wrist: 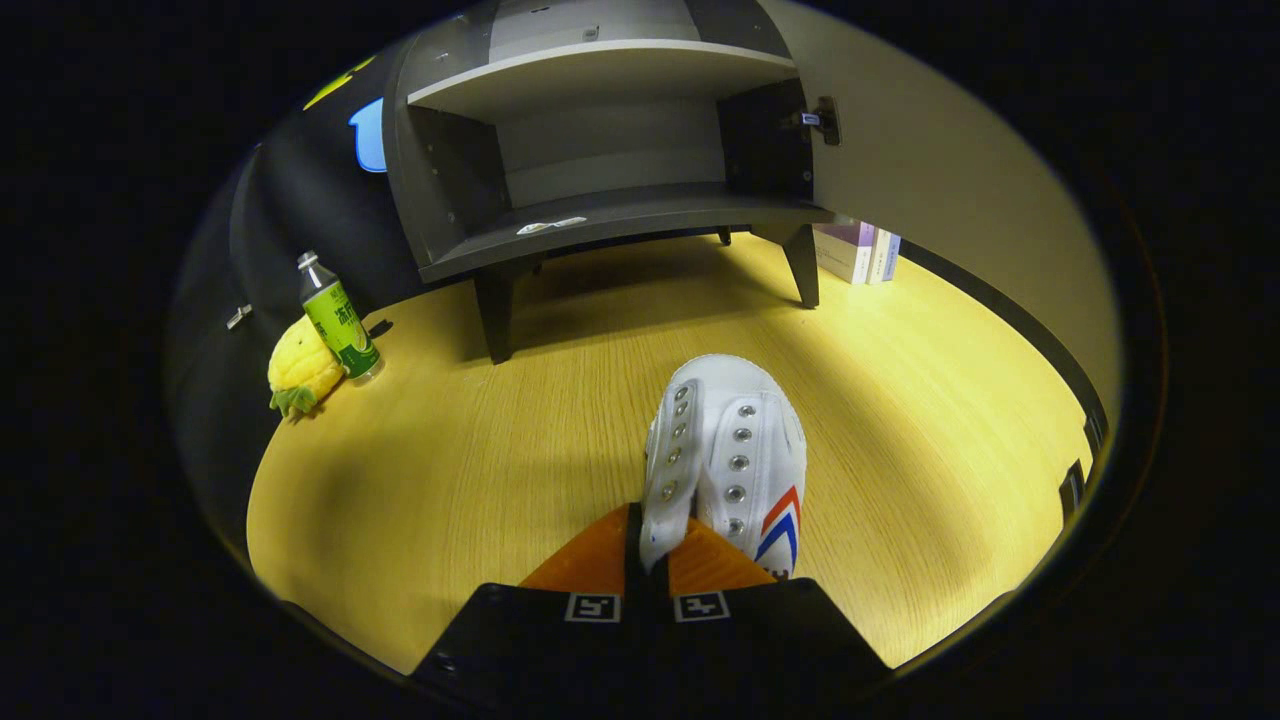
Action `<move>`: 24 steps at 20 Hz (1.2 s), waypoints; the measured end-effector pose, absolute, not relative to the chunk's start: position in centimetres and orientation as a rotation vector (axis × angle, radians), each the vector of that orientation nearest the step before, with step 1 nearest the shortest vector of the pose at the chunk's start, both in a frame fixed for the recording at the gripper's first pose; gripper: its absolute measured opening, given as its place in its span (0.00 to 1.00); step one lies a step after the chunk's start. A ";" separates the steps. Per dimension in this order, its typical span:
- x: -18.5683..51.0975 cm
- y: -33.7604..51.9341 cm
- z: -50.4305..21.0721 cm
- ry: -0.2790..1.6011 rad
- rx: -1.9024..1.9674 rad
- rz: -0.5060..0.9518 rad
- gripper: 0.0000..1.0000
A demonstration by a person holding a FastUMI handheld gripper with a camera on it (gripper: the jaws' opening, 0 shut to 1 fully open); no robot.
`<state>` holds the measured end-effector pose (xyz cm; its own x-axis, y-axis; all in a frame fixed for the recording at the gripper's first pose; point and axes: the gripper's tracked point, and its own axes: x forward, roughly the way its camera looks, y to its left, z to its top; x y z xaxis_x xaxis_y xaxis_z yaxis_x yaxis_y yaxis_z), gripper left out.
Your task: Open the shoe cabinet door, grab the shoes and put them into the shoe cabinet, then close the shoe cabinet door.
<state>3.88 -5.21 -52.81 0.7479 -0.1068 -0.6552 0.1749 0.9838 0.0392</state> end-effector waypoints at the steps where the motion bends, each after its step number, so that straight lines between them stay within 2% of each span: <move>1: 3.9 -5.2 -52.7 0.712 0.084 -0.156 0.05; 12: 4.0 -4.8 -42.4 0.562 0.068 -0.080 0.05; 24: 7.4 -2.3 -18.5 0.327 0.106 -0.096 0.04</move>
